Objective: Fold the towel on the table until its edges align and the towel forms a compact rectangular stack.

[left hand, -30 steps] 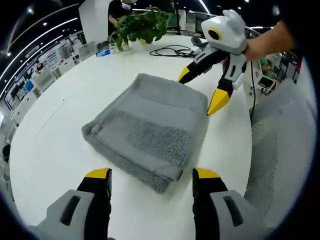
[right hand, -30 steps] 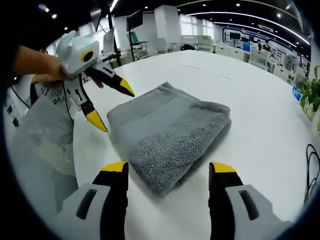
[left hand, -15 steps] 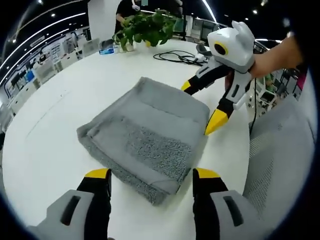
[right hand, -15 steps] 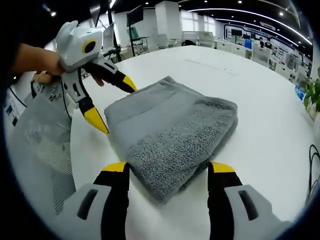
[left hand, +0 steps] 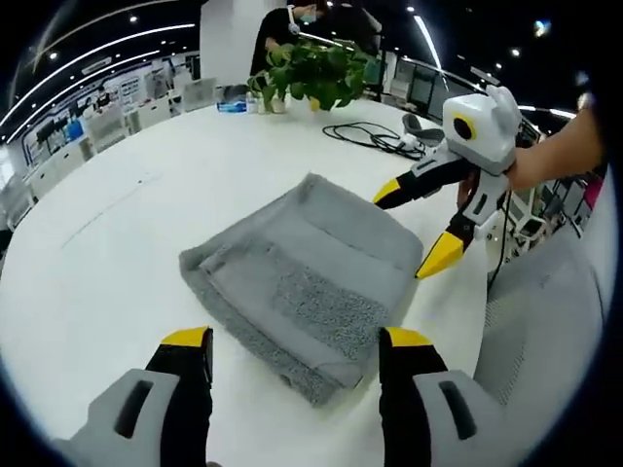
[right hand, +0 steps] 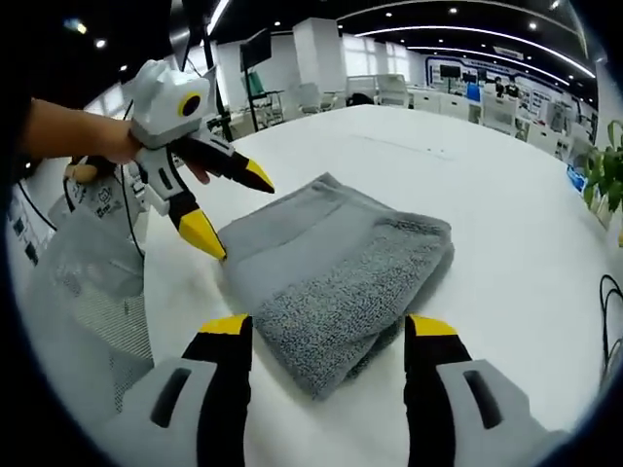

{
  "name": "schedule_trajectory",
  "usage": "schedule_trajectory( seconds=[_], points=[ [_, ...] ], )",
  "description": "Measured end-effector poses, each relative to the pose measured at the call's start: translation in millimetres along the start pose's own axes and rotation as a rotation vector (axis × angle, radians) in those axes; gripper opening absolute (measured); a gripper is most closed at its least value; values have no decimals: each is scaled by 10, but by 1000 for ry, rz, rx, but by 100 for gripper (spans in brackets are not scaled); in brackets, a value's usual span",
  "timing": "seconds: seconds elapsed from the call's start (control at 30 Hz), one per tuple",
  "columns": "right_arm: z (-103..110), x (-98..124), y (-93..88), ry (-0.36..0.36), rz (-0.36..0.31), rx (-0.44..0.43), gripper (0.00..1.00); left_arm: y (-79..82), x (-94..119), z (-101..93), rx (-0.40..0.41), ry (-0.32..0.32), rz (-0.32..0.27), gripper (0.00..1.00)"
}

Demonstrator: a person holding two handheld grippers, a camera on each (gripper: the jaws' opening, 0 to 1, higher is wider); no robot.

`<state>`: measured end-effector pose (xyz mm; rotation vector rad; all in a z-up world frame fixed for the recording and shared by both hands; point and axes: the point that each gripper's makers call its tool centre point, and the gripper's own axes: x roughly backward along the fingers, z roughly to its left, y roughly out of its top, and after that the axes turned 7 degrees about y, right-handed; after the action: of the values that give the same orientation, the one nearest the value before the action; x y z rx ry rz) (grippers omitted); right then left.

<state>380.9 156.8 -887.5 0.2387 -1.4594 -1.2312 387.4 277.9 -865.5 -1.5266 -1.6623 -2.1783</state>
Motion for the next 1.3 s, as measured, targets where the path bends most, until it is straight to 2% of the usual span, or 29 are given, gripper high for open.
schedule_trajectory(
  seconds=[0.03, 0.1, 0.17, 0.33, 0.5, 0.6, 0.8, 0.83, 0.93, 1.03, 1.13, 1.23, 1.3],
  points=[
    [-8, -8, 7, -3, -3, -3, 63, 2, 5, 38, 19, 15, 3, 70],
    [-32, -25, 3, -11, -1, -11, 62, -24, -6, 88, 0, 39, 20, 70],
    [-44, -39, -4, -18, 2, -22, 63, -116, -18, 167, -62, 85, 67, 68],
    [-57, -83, -83, -35, 32, -13, 64, -230, -124, 192, -64, 119, 125, 75],
    [-63, -97, -158, -43, 65, -24, 64, -228, -169, 147, -142, 119, 133, 78],
    [-63, -94, -142, -37, 58, -25, 62, -215, -155, 174, -141, 121, 134, 78],
    [13, -43, -60, -8, 25, 6, 60, -112, -44, 118, -145, 70, 69, 73],
    [30, -42, -64, -5, 28, 12, 61, -111, -32, 69, -153, 46, 50, 72],
    [96, -59, -103, 13, 37, 26, 69, -198, -16, -31, -157, 9, 58, 74],
    [130, -56, -133, 9, 56, 47, 68, -234, -16, -98, -172, -6, 48, 74],
    [100, -78, -155, -3, 66, 46, 68, -318, -61, -137, -189, -9, 73, 74],
    [73, -106, -181, -5, 80, 51, 67, -412, -110, -172, -245, -10, 96, 73],
    [44, -133, -210, 2, 87, 49, 67, -424, -133, -186, -242, -10, 98, 72]
  ],
)
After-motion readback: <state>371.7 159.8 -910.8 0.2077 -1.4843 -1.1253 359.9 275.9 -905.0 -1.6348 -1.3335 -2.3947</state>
